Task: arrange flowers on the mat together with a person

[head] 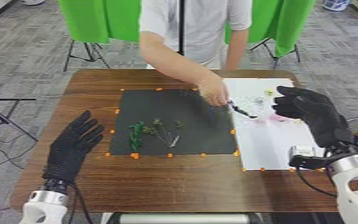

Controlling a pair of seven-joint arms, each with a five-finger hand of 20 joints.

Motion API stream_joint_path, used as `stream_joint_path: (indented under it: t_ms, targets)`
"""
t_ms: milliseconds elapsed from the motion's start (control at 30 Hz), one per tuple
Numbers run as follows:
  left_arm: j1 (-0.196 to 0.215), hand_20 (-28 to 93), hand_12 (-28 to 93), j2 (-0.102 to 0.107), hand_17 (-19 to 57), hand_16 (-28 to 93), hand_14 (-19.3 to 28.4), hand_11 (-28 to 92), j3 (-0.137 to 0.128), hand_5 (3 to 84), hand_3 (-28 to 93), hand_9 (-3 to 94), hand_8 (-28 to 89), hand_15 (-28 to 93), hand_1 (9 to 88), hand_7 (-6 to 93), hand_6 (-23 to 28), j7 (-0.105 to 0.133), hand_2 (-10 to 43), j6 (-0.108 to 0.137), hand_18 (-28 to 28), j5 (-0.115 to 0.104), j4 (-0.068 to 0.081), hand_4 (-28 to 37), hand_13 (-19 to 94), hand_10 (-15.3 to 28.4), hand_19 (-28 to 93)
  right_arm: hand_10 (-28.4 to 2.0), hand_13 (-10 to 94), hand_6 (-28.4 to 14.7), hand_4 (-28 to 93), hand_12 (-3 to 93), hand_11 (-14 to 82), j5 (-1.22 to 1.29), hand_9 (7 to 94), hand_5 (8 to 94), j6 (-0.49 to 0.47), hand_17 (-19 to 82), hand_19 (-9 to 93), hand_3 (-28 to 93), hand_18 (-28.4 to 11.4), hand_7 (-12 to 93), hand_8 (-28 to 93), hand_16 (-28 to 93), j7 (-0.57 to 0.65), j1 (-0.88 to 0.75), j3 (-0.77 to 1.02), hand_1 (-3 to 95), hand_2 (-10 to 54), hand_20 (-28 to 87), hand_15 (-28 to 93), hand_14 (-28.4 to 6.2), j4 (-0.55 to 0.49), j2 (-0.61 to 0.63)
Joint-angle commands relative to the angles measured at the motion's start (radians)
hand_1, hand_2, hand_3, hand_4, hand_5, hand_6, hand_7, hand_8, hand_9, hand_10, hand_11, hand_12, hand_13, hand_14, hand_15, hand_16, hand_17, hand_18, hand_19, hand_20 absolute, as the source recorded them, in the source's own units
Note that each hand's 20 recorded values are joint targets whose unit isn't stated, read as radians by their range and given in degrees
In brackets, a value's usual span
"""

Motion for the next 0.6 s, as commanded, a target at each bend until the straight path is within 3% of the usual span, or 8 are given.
stream_joint_path:
  t_ms: [33,133,233,267,300,367,533,600]
  targets:
    - [0.033,10,18,-0.008,-8.6,2,14.2,20,-0.009,31.3,71,26.0,-10,26,26.4,20.0,2.4,-0.01,2.6,0.001,22.1,-0.005,-0.011,-25.2,23,11.8,44,-16.3,36,-6.2,-23,22.3,17.9,-0.005,44.3,43.0,-0.003,9,48,85,-23.2,17,-10,22,0.008,-0.007,-0.017,15.6,6.7,29,31,-14.6,0.004,-0.012]
    - [0.034,10,18,0.019,-8.6,2,14.2,20,-0.025,31.3,71,25.9,-10,26,26.4,19.9,2.4,-0.006,2.6,0.004,22.1,-0.01,-0.01,-25.3,23,11.8,44,-16.3,35,-6.3,-23,22.3,18.0,-0.007,44.2,43.0,-0.01,9,49,85,-23.1,17,-10,22,0.011,-0.017,-0.002,15.8,6.7,29,31,-14.6,-0.004,-0.008]
    - [0.037,10,18,0.055,-8.6,2,14.3,20,-0.031,31.2,71,25.9,-10,26,26.4,19.7,2.4,0.031,2.6,0.029,22.1,-0.025,-0.021,-25.3,23,11.8,44,-16.3,36,-6.1,-23,22.3,17.9,-0.014,43.8,42.0,0.003,10,55,85,-23.3,17,-10,22,0.034,-0.017,0.01,15.8,6.6,33,34,-14.9,-0.006,0.003]
    - [0.034,10,18,0.051,-8.6,2,14.3,20,-0.037,31.2,71,25.9,-10,26,26.4,19.8,2.4,0.038,2.6,0.029,22.1,-0.014,-0.026,-25.3,23,11.8,44,-16.3,36,-6.0,-23,22.4,17.9,-0.013,43.2,41.2,0.008,10,57,85,-23.3,16,-10,23,0.037,-0.014,0.009,15.8,6.6,34,36,-15.0,-0.004,0.0]
    - [0.03,10,18,0.033,-8.6,2,14.2,20,-0.049,31.2,71,26.0,-10,26,26.4,19.8,2.4,0.02,2.6,0.005,22.1,-0.006,-0.027,-25.2,23,11.8,44,-16.3,35,-5.9,-23,22.5,18.0,-0.003,42.2,39.7,0.014,11,60,85,-23.3,16,-10,23,0.037,-0.02,0.009,15.7,6.6,36,39,-15.1,-0.004,-0.004]
    - [0.037,10,18,0.016,-8.6,2,14.1,21,-0.046,31.3,71,26.1,-10,27,26.4,20.0,2.3,0.015,2.7,0.004,22.1,-0.009,-0.028,-25.2,24,11.8,45,-16.3,35,-5.9,-23,22.6,17.9,-0.006,40.9,38.2,0.025,11,61,85,-23.3,15,-10,19,0.033,-0.023,0.003,15.9,6.6,39,45,-15.5,-0.005,-0.003]
    - [0.02,10,18,-0.006,-8.6,2,14.1,21,-0.036,31.3,71,26.3,-10,27,26.3,20.0,2.4,-0.009,2.6,-0.016,22.2,0.002,-0.017,-25.2,24,11.9,44,-16.2,34,-6.1,-23,22.6,18.1,-0.001,40.2,37.9,0.019,12,62,85,-23.3,16,-9,18,0.048,-0.029,0.02,16.4,6.2,40,47,-15.4,-0.01,-0.005]
    - [0.019,10,18,-0.002,-8.6,2,14.2,21,-0.038,31.3,71,26.2,-10,27,26.3,20.0,2.4,-0.002,2.6,-0.01,22.1,0.004,-0.019,-25.3,24,11.8,44,-16.2,35,-6.2,-23,22.7,18.6,0.016,41.1,38.9,0.011,12,62,85,-23.3,16,-9,18,0.045,-0.014,0.01,16.6,6.3,40,46,-15.4,-0.004,-0.006]
